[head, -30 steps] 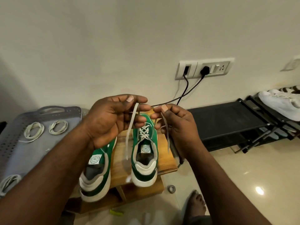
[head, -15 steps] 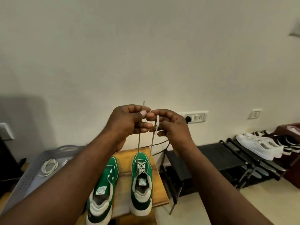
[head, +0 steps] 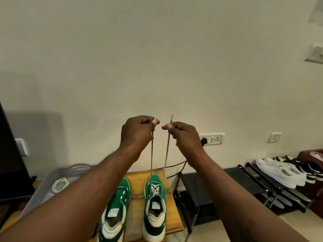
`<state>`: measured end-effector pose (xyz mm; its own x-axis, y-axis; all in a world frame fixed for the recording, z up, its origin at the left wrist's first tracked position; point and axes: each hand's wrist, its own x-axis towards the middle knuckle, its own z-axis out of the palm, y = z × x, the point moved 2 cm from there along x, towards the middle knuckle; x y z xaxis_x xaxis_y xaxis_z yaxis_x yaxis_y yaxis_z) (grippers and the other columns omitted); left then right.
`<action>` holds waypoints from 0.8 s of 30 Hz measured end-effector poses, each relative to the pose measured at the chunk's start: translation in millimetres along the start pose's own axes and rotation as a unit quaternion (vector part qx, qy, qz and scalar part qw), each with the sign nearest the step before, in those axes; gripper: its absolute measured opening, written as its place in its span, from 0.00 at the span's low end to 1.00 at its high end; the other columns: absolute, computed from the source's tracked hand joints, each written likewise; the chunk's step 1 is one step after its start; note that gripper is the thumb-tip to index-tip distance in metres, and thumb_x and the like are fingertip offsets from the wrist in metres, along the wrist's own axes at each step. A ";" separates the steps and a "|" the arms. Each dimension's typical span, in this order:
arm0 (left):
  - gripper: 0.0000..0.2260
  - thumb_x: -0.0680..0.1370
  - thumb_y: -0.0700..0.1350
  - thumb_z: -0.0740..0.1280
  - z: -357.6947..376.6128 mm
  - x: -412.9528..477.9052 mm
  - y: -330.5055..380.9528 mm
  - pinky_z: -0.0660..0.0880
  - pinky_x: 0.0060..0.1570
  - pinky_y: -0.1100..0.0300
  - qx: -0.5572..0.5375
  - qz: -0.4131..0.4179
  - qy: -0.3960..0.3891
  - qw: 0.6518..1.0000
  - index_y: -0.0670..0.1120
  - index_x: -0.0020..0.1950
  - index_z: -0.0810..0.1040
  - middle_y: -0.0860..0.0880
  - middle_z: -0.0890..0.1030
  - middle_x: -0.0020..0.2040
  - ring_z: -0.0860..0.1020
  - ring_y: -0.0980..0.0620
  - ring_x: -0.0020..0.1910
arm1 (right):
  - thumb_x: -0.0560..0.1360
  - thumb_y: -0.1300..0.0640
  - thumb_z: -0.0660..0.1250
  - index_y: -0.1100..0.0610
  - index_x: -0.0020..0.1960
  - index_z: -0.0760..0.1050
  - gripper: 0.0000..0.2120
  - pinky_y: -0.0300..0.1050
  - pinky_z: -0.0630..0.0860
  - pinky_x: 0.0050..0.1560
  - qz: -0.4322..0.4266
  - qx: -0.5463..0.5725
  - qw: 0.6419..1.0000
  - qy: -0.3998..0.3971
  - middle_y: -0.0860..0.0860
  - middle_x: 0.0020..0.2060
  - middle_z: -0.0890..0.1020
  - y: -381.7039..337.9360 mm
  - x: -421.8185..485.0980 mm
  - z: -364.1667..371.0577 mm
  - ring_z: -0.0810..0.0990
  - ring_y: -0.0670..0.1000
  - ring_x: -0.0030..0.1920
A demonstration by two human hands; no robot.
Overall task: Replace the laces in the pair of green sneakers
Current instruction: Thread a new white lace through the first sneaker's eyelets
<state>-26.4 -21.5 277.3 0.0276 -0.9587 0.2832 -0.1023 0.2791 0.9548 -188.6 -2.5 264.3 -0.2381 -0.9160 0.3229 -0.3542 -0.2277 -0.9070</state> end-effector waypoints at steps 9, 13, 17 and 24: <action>0.07 0.82 0.44 0.70 -2.4 4.6 -3.3 0.73 0.35 0.67 -0.017 0.005 -0.024 1.000 0.51 0.58 0.86 0.54 0.85 0.53 0.80 0.55 0.45 | 0.85 0.55 0.62 0.48 0.51 0.85 0.13 0.46 0.76 0.53 0.008 0.003 1.000 -0.002 0.46 0.47 0.87 3.4 7.7 16.7 0.84 0.45 0.52; 0.07 0.80 0.43 0.73 -5.0 4.1 -6.7 0.72 0.41 0.64 -0.051 0.004 -0.037 0.998 0.50 0.57 0.86 0.53 0.86 0.48 0.81 0.60 0.41 | 0.86 0.54 0.62 0.50 0.50 0.85 0.13 0.45 0.75 0.51 0.004 -0.017 1.000 -0.015 0.47 0.41 0.88 2.7 8.3 20.6 0.85 0.46 0.49; 0.13 0.78 0.44 0.76 -6.4 9.8 -11.9 0.72 0.40 0.60 -0.025 -0.009 -0.096 0.995 0.51 0.62 0.82 0.47 0.87 0.47 0.80 0.60 0.35 | 0.86 0.54 0.61 0.51 0.45 0.81 0.14 0.45 0.74 0.44 -0.017 -0.100 0.993 -0.053 0.49 0.38 0.83 0.0 6.5 21.5 0.79 0.48 0.42; 0.05 0.78 0.43 0.75 -9.0 3.7 -14.4 0.70 0.38 0.59 -0.023 -0.041 -0.103 0.994 0.42 0.50 0.86 0.54 0.86 0.37 0.78 0.65 0.29 | 0.86 0.57 0.61 0.49 0.49 0.81 0.12 0.44 0.70 0.39 -0.083 -0.248 0.959 -0.106 0.48 0.38 0.80 -2.2 -3.8 12.4 0.75 0.45 0.37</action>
<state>-15.9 -28.6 265.5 -0.1708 -0.9681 0.1835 -0.0633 0.1966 0.9784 -175.6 -2.6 261.7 0.0304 -0.9393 0.3418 -0.7711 -0.2396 -0.5899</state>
